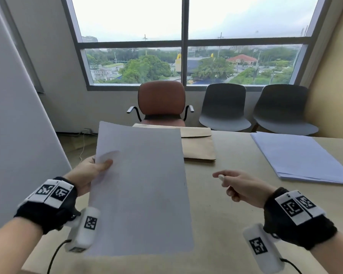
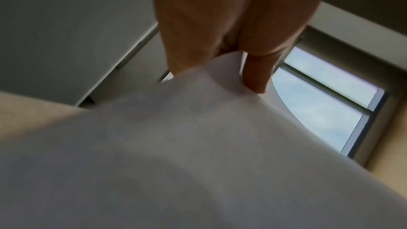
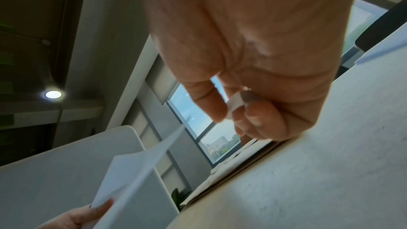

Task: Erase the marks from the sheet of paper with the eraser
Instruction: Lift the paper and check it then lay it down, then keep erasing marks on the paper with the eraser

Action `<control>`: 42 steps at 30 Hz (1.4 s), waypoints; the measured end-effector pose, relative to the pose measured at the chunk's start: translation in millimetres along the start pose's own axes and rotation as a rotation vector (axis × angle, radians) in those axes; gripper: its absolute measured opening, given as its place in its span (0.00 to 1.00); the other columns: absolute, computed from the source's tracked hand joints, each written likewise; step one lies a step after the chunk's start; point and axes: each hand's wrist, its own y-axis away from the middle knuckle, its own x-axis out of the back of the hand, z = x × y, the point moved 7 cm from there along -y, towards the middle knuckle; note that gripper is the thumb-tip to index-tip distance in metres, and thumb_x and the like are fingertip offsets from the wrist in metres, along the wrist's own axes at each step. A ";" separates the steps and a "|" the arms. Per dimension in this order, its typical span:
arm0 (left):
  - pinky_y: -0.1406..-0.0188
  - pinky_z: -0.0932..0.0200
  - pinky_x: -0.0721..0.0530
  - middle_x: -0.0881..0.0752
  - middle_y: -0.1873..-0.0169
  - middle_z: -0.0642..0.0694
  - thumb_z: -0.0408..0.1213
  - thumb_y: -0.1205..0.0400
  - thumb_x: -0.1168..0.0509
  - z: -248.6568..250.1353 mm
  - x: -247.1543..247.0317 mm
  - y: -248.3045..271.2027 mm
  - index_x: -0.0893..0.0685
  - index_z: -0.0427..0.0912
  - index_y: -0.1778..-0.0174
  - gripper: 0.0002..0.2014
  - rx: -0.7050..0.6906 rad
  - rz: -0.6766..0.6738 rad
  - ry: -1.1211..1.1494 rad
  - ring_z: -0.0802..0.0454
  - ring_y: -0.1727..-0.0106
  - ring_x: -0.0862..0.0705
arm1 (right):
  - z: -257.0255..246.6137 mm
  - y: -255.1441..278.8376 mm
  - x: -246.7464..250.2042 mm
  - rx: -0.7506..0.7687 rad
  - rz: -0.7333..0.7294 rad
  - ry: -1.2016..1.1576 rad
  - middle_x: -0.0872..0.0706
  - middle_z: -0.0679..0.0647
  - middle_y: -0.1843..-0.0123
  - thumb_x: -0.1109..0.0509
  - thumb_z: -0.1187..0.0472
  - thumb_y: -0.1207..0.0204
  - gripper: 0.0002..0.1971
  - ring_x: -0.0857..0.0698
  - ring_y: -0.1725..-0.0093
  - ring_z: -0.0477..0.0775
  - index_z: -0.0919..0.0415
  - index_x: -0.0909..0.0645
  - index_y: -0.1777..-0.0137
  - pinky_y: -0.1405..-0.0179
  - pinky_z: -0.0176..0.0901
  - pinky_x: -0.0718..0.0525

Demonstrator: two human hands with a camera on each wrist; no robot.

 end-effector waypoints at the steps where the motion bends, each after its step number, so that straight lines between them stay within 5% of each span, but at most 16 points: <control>1: 0.79 0.61 0.14 0.10 0.72 0.47 0.28 0.15 0.43 -4.0 5.5 -2.0 0.19 0.36 0.53 0.08 0.017 0.014 -0.064 0.54 0.76 0.13 | -0.5 -1.4 -4.3 0.009 0.001 0.011 0.31 0.51 0.64 0.46 0.66 0.17 0.12 0.34 0.72 0.47 0.59 0.24 0.40 0.80 0.32 0.36; 5: 0.78 0.64 0.16 0.15 0.63 0.41 0.25 0.17 0.39 -16.2 21.0 -8.7 0.22 0.35 0.44 0.08 0.036 0.092 -0.309 0.54 0.77 0.14 | -2.1 -5.8 -21.6 0.003 0.003 -0.016 0.30 0.51 0.63 0.44 0.67 0.18 0.12 0.34 0.71 0.48 0.60 0.24 0.38 0.76 0.36 0.36; 8: 0.78 0.67 0.18 0.17 0.63 0.44 0.24 0.18 0.37 -22.8 27.1 -14.2 0.21 0.34 0.40 0.12 0.053 0.139 -0.484 0.48 0.68 0.18 | -1.6 -5.9 -38.2 -0.009 -0.048 -0.074 0.33 0.53 0.62 0.45 0.67 0.18 0.14 0.32 0.70 0.48 0.62 0.25 0.35 0.74 0.38 0.35; 14: 0.44 0.54 0.22 0.15 0.44 0.35 0.25 0.21 0.34 -31.5 34.0 -27.4 0.19 0.32 0.39 0.14 0.102 0.127 -0.797 0.47 0.49 0.18 | -3.3 -0.9 -76.2 0.069 -0.211 0.180 0.25 0.52 0.67 0.39 0.73 0.22 0.18 0.27 0.73 0.46 0.64 0.24 0.33 0.75 0.34 0.26; 18: 0.39 0.53 0.22 0.15 0.41 0.35 0.27 0.22 0.32 -33.8 34.2 -30.1 0.20 0.31 0.38 0.16 0.125 0.107 -0.899 0.41 0.41 0.16 | -11.2 7.8 -101.8 0.096 -0.387 0.416 0.29 0.47 0.76 0.42 0.68 0.22 0.21 0.30 0.82 0.42 0.47 0.23 0.34 0.75 0.34 0.29; 20: 0.41 0.57 0.24 0.16 0.39 0.38 0.28 0.22 0.31 -31.6 31.5 -30.0 0.21 0.33 0.35 0.19 0.118 0.099 -0.951 0.41 0.39 0.17 | -14.1 11.0 -114.9 0.101 -0.467 0.564 0.26 0.47 0.72 0.45 0.65 0.20 0.24 0.27 0.75 0.45 0.40 0.28 0.29 0.72 0.33 0.28; 22: 0.40 0.58 0.26 0.18 0.37 0.40 0.29 0.23 0.30 -28.5 28.5 -30.8 0.26 0.36 0.30 0.25 0.105 0.096 -1.005 0.42 0.36 0.19 | -16.3 10.7 -126.4 0.137 -0.496 0.722 0.21 0.40 0.57 0.48 0.65 0.19 0.27 0.23 0.63 0.38 0.40 0.35 0.24 0.64 0.22 0.28; 24: 0.34 0.54 0.28 0.24 0.32 0.39 0.32 0.25 0.28 -24.3 24.2 -30.7 0.37 0.42 0.22 0.37 0.071 0.114 -1.105 0.41 0.32 0.24 | -19.9 10.4 -134.3 0.173 -0.484 0.861 0.30 0.36 0.61 0.50 0.64 0.18 0.27 0.31 0.65 0.33 0.43 0.40 0.21 0.67 0.19 0.33; 26: 0.27 0.47 0.33 0.36 0.25 0.39 0.39 0.26 0.26 -16.4 12.4 -24.5 0.50 0.49 0.18 0.47 0.000 0.132 -1.295 0.39 0.25 0.33 | -21.8 9.0 -137.1 0.196 -0.476 0.937 0.39 0.37 0.67 0.50 0.64 0.18 0.27 0.32 0.66 0.41 0.44 0.42 0.20 0.67 0.25 0.34; 28: 0.22 0.44 0.43 0.48 0.20 0.43 0.47 0.28 0.25 -13.1 -14.2 -14.9 0.56 0.53 0.17 0.52 -0.117 0.023 -1.456 0.41 0.20 0.46 | -23.6 7.5 -138.0 0.211 -0.479 0.958 0.43 0.35 0.68 0.50 0.63 0.18 0.27 0.37 0.70 0.34 0.45 0.42 0.20 0.71 0.20 0.36; 30: 0.20 0.45 0.51 0.54 0.17 0.50 0.55 0.29 0.27 -22.7 -49.4 -2.6 0.55 0.56 0.17 0.52 -0.162 -0.254 -1.549 0.45 0.17 0.56 | -25.1 7.7 -137.8 0.219 -0.489 0.962 0.44 0.35 0.69 0.50 0.64 0.18 0.27 0.41 0.72 0.32 0.45 0.42 0.20 0.75 0.14 0.35; 34: 0.18 0.43 0.56 0.60 0.17 0.55 0.59 0.30 0.28 -61.3 -93.3 18.5 0.57 0.61 0.18 0.52 0.031 -0.650 -1.574 0.44 0.17 0.63 | -28.6 9.5 -137.1 0.259 -0.501 0.984 0.45 0.38 0.71 0.50 0.66 0.18 0.28 0.39 0.75 0.36 0.43 0.41 0.20 0.72 0.14 0.32; 38: 0.19 0.39 0.52 0.64 0.17 0.52 0.57 0.32 0.25 -74.2 -104.1 19.0 0.61 0.61 0.19 0.57 0.079 -0.712 -1.608 0.38 0.17 0.61 | -19.0 11.5 -141.6 0.277 -0.552 1.068 0.40 0.38 0.66 0.51 0.67 0.19 0.30 0.32 0.55 0.47 0.39 0.41 0.21 0.58 0.30 0.35; 42: 0.19 0.38 0.49 0.62 0.17 0.52 0.57 0.34 0.24 -71.4 -105.9 15.8 0.60 0.61 0.18 0.58 0.067 -0.717 -1.626 0.39 0.17 0.58 | -18.0 14.1 -133.2 0.250 -0.602 0.956 0.27 0.39 0.64 0.46 0.66 0.21 0.26 0.24 0.62 0.40 0.39 0.26 0.30 0.58 0.25 0.27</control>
